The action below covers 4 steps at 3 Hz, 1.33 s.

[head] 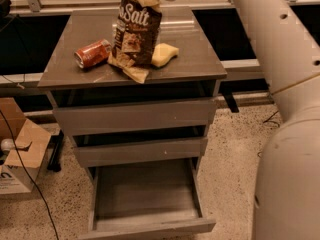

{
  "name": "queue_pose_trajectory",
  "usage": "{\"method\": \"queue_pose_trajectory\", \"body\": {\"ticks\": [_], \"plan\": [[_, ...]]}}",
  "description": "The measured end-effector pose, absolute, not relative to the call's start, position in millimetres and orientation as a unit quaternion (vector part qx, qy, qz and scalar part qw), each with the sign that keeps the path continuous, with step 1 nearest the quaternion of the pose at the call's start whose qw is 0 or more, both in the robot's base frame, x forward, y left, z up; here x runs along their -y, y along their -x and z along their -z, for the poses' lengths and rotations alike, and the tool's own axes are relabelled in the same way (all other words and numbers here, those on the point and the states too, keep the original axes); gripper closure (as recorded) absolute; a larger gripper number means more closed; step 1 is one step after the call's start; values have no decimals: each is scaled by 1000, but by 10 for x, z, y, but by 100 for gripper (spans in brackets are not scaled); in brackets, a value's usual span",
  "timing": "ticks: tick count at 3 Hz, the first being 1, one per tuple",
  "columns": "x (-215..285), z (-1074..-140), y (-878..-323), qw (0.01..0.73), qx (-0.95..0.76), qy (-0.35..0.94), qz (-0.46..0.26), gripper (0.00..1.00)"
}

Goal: Pick brown chip bag from bottom drawer and place on counter

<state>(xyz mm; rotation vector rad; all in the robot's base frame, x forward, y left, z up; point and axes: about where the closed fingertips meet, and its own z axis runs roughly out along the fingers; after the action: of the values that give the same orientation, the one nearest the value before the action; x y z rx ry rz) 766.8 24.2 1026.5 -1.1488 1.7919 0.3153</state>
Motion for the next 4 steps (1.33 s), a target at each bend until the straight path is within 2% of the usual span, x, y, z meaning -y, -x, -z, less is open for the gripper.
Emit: {"method": "queue_pose_trajectory", "body": {"ticks": [3,4], "plan": [[-421,-9804,-7938,464,-749,451,-144,100],[-521,-9472,-8258,463,-754,443,-146,82]]}}
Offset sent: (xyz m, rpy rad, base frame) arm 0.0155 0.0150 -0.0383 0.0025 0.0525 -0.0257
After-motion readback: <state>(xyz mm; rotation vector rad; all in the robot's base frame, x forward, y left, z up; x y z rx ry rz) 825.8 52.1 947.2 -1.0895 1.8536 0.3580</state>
